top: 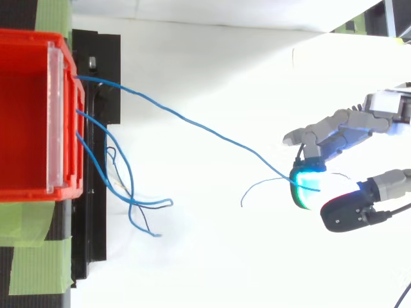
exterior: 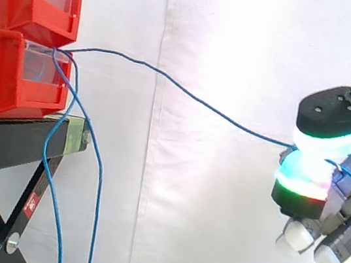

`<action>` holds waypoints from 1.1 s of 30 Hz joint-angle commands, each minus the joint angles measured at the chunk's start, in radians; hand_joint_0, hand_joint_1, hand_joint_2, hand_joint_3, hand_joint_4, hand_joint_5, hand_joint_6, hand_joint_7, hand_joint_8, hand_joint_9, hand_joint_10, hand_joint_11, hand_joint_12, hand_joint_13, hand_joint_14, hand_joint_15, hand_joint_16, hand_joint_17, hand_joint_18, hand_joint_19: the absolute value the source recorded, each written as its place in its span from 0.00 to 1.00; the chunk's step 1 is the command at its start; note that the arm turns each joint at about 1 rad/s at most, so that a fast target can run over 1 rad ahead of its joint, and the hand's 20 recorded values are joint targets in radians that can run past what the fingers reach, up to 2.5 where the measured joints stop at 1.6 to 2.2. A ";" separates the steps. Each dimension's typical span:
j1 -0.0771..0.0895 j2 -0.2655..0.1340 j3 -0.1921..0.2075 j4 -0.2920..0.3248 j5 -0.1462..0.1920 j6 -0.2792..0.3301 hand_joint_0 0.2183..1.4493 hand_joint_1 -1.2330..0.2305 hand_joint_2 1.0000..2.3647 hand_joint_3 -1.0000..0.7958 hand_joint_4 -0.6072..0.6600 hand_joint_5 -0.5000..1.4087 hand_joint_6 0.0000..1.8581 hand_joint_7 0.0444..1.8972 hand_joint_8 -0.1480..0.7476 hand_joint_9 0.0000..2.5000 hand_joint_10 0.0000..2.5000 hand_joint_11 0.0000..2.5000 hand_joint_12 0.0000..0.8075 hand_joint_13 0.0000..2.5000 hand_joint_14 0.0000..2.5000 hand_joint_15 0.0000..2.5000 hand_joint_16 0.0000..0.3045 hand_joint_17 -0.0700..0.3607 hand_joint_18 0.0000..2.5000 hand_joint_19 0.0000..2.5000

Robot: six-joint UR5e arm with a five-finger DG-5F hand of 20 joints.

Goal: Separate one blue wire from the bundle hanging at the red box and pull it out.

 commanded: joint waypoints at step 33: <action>0.047 0.007 -0.092 0.258 0.056 0.043 0.30 0.26 0.01 0.53 0.42 0.21 0.46 0.60 0.54 0.28 0.00 0.14 0.54 0.09 0.00 0.09 0.20 0.49 0.18 0.09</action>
